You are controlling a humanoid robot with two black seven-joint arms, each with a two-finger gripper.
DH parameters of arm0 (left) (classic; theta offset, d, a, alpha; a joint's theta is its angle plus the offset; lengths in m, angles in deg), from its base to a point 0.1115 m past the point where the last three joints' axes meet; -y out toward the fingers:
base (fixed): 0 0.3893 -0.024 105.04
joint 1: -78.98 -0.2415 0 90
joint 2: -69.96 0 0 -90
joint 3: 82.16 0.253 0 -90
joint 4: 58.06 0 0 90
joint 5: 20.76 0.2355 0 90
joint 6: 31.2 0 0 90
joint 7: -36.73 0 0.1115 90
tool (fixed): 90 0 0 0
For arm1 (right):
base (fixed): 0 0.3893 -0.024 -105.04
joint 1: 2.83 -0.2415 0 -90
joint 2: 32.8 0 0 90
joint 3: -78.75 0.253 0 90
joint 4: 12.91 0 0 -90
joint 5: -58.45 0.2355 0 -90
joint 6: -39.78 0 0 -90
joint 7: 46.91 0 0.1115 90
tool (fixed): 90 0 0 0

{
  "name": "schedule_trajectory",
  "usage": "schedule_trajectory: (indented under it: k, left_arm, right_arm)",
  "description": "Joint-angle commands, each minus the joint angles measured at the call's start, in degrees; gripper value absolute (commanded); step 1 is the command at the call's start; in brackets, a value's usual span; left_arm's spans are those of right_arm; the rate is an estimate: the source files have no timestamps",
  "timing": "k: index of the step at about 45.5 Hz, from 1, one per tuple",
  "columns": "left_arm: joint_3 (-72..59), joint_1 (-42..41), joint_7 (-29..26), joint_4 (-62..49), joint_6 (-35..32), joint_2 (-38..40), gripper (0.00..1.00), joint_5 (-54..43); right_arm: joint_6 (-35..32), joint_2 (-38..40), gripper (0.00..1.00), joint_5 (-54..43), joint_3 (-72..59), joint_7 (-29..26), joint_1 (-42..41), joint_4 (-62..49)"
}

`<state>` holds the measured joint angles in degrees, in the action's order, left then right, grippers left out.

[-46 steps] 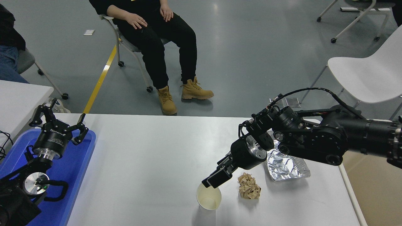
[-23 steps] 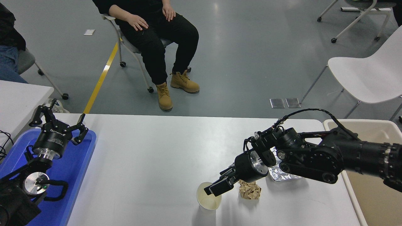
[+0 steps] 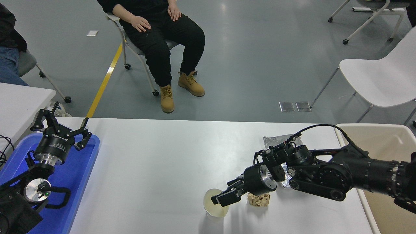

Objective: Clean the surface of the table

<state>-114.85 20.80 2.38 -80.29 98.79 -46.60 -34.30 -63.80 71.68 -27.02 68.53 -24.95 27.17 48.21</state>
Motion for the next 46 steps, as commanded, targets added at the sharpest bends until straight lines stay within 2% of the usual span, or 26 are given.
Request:
schedule_trajectory:
  k: [1, 13, 26, 36, 46]
  left_arm:
    - [0.00, 0.00, -0.02, 0.00, 0.00, -0.07, 1.00, 0.00]
    - [0.00, 0.00, -0.02, 0.00, 0.00, 0.02, 1.00, 0.00]
    - [0.00, 0.00, -0.01, 0.00, 0.00, -0.07, 1.00, 0.00]
    - [0.08, 0.00, -0.01, 0.00, 0.00, -0.07, 1.00, 0.00]
    - [0.00, 0.00, 0.07, 0.00, 0.00, 0.02, 1.00, 0.00]
  right_arm:
    - [0.84, -0.51, 0.90, -1.01, 0.02, 0.11, 1.38, -1.18]
    - [0.93, -0.51, 0.73, -2.77, -0.06, 0.37, 1.90, -1.26]
    - [0.93, -0.42, 0.35, -4.53, -0.06, 0.55, 1.99, -1.79]
    - [0.93, -0.42, 0.00, -4.62, -0.06, 0.55, 1.99, -2.23]
    - [0.93, -0.51, 0.00, -4.53, 0.20, 0.55, 1.90, -2.32]
